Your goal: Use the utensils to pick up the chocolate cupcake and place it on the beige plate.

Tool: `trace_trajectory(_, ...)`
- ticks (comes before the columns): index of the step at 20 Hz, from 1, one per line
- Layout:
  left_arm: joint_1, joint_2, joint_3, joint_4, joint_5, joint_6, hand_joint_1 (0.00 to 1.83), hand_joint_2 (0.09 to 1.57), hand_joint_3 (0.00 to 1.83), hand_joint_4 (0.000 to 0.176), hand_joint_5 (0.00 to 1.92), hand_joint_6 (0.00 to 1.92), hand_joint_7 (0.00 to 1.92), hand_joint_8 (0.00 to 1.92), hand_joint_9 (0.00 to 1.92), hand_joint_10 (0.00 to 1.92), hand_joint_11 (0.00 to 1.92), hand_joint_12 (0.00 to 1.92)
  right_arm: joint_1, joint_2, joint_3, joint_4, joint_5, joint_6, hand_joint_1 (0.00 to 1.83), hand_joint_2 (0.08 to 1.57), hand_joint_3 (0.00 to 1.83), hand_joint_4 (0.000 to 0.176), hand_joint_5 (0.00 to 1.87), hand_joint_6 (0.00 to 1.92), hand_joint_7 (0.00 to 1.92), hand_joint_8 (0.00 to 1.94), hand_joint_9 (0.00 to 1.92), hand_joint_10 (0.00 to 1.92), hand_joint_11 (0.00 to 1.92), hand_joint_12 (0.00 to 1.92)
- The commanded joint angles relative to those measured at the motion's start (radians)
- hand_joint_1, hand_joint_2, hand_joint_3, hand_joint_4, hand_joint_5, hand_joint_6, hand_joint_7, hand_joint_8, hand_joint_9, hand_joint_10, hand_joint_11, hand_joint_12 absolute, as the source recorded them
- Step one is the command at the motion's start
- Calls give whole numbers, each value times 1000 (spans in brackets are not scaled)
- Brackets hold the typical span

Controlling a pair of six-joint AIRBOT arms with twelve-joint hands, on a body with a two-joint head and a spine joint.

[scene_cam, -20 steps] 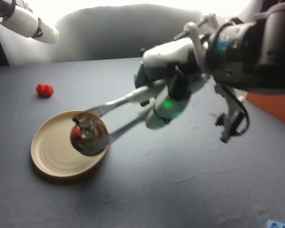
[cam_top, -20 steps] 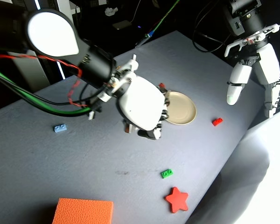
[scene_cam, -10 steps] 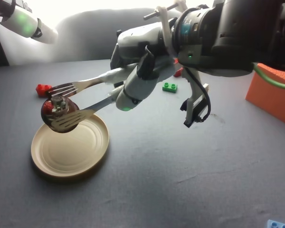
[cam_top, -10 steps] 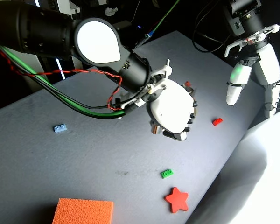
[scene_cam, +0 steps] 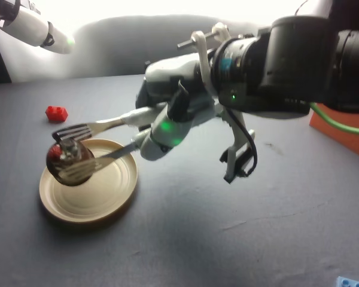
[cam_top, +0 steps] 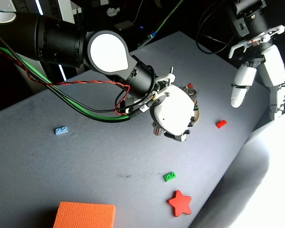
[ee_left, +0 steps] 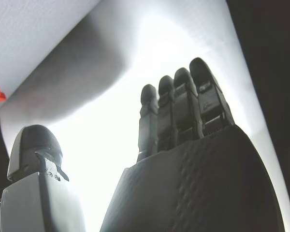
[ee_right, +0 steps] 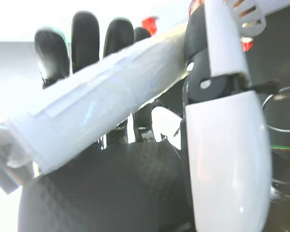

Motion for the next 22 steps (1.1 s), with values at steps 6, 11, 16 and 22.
trace_trajectory(6,-9,3,11,38,-52,-2,504,981,0,0,237,3,193,4,166,4,0,399,-18,0,30,-19,73,3,1205,1160,0,0,874,1080,924,1202,758,1225,605,1649)
trace_trajectory(11,-9,4,11,38,-51,-2,484,986,0,0,239,2,203,3,166,2,0,396,-17,2,30,-19,70,12,1203,1168,1,0,855,1100,909,1231,763,1221,614,1630)
trace_trajectory(16,-9,5,11,38,-51,-2,476,981,0,0,254,4,212,4,174,4,0,443,-18,3,30,-18,68,14,1193,1177,2,0,838,1135,886,1250,713,1247,559,1689)
trace_trajectory(22,-9,4,11,38,-51,-2,482,980,0,0,236,0,203,1,172,1,0,404,-27,3,29,-18,68,13,1179,1201,1,0,814,1161,819,1350,589,1340,440,1778)
